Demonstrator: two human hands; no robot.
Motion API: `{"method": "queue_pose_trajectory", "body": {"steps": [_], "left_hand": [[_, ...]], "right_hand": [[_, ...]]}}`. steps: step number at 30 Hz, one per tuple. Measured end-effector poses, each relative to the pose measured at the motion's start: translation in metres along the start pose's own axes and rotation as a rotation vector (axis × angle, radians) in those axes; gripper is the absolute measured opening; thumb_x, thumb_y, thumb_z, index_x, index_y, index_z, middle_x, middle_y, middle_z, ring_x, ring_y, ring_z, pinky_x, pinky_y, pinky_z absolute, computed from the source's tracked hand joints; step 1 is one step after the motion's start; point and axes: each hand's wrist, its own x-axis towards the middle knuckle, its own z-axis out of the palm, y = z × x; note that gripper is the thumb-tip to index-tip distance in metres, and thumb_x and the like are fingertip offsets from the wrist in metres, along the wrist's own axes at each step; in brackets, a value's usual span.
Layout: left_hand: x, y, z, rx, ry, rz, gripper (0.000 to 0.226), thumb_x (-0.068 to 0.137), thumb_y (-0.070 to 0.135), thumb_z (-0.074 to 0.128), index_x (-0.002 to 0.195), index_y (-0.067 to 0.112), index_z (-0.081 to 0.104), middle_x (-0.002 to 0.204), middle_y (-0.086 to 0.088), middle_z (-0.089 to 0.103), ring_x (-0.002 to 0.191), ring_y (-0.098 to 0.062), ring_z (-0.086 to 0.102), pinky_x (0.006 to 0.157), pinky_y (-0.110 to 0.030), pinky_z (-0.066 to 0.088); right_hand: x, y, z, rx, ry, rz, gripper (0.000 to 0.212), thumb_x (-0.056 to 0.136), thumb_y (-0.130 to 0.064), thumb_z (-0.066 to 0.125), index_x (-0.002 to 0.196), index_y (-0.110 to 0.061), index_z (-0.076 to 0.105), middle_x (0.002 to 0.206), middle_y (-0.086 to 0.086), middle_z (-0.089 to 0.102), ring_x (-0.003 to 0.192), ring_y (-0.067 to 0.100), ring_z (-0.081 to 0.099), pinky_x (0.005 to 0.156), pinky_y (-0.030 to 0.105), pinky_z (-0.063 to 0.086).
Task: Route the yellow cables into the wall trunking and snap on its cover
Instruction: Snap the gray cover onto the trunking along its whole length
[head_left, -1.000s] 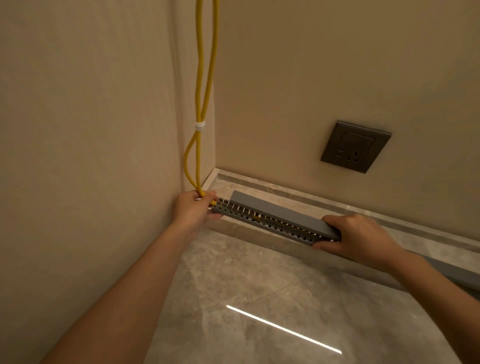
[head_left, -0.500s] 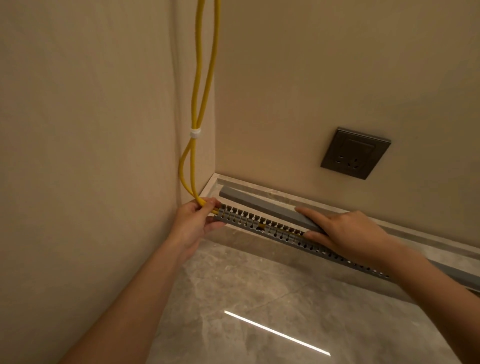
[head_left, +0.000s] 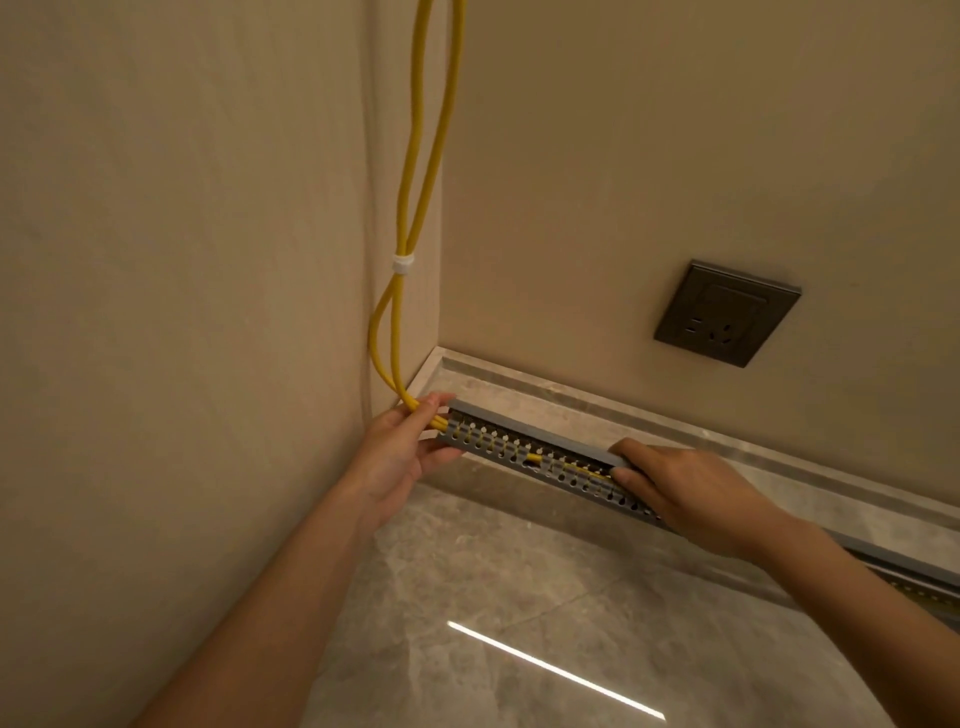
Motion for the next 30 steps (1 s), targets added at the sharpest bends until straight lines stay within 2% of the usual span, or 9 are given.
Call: {"method": "queue_pose_trajectory", "body": {"steps": [3,7,9,13,20,22,25,28,30], "left_hand": [[0.0,0.001,-0.001,-0.004,-0.025,-0.038,0.027,0.096,0.022,0.048,0.105,0.006,0.067,0.106,-0.011,0.064,0.092,-0.024,0.067,0.059,-0.022,0.059],[0.001,0.002,-0.003,-0.022,-0.043,-0.078,0.024,0.096,0.02,0.049,0.103,0.008,0.069,0.104,-0.01,0.065,0.092,-0.025,0.068,0.058,-0.023,0.059],[0.001,0.002,-0.005,-0.032,-0.077,-0.095,0.02,0.093,0.011,0.052,0.106,0.009,0.067,0.104,-0.01,0.066,0.091,-0.022,0.069,0.059,-0.022,0.059],[0.0,-0.003,-0.01,-0.014,-0.15,-0.064,0.037,0.081,-0.013,0.056,0.113,0.004,0.061,0.098,-0.009,0.071,0.083,-0.014,0.071,0.062,-0.019,0.058],[0.002,-0.008,-0.012,-0.033,-0.141,-0.012,0.021,0.082,-0.012,0.055,0.098,-0.001,0.062,0.078,-0.005,0.073,0.073,-0.012,0.071,0.058,-0.017,0.057],[0.001,-0.008,-0.012,-0.038,-0.149,-0.012,0.02,0.083,-0.013,0.053,0.096,-0.001,0.063,0.076,-0.005,0.073,0.072,-0.011,0.071,0.057,-0.017,0.057],[0.001,-0.008,-0.011,-0.039,-0.156,-0.016,0.019,0.082,-0.009,0.055,0.096,-0.001,0.064,0.077,-0.005,0.074,0.073,-0.011,0.071,0.055,-0.016,0.057],[0.001,-0.009,-0.011,-0.025,-0.136,-0.028,0.022,0.074,-0.001,0.063,0.096,-0.001,0.065,0.081,-0.007,0.074,0.074,-0.013,0.071,0.053,-0.017,0.057],[0.001,-0.011,-0.012,0.0,-0.119,-0.033,0.027,0.067,0.006,0.068,0.093,0.0,0.067,0.082,-0.007,0.074,0.076,-0.014,0.072,0.052,-0.018,0.056]], "right_hand": [[-0.003,-0.004,0.001,0.036,-0.023,0.024,0.036,0.091,-0.054,0.023,0.111,-0.031,0.042,0.103,-0.007,0.063,0.079,0.012,0.057,0.065,0.026,0.043],[-0.005,-0.004,0.004,0.024,0.0,0.028,0.037,0.09,-0.055,0.024,0.112,-0.031,0.042,0.106,-0.008,0.064,0.079,0.011,0.058,0.064,0.023,0.041],[-0.006,-0.003,0.003,0.04,-0.006,0.038,0.042,0.088,-0.057,0.02,0.111,-0.031,0.042,0.105,-0.008,0.064,0.077,0.011,0.058,0.063,0.023,0.04],[-0.006,0.0,0.001,0.002,-0.008,0.03,0.051,0.084,-0.06,0.012,0.112,-0.03,0.043,0.101,-0.007,0.066,0.077,0.013,0.059,0.063,0.026,0.043],[-0.007,0.002,-0.005,-0.191,-0.007,-0.057,0.061,0.085,-0.06,0.002,0.116,-0.028,0.044,0.091,-0.008,0.065,0.062,0.011,0.055,0.056,0.024,0.037],[-0.006,0.0,-0.011,-0.256,0.013,-0.095,0.056,0.091,-0.057,0.007,0.111,-0.026,0.049,0.083,-0.009,0.064,0.053,0.009,0.051,0.05,0.023,0.035],[-0.006,0.003,-0.015,-0.349,0.166,-0.204,0.037,0.098,-0.044,0.03,0.09,-0.021,0.057,0.064,-0.007,0.06,0.041,0.011,0.05,0.037,0.023,0.035],[-0.007,0.005,-0.011,-0.407,0.18,-0.248,0.019,0.092,-0.032,0.05,0.088,-0.016,0.061,0.059,-0.003,0.059,0.04,0.016,0.051,0.035,0.026,0.04],[-0.009,0.003,-0.006,-0.443,0.17,-0.238,0.017,0.09,-0.031,0.054,0.088,-0.016,0.062,0.059,-0.002,0.06,0.041,0.016,0.052,0.035,0.027,0.041]]}}
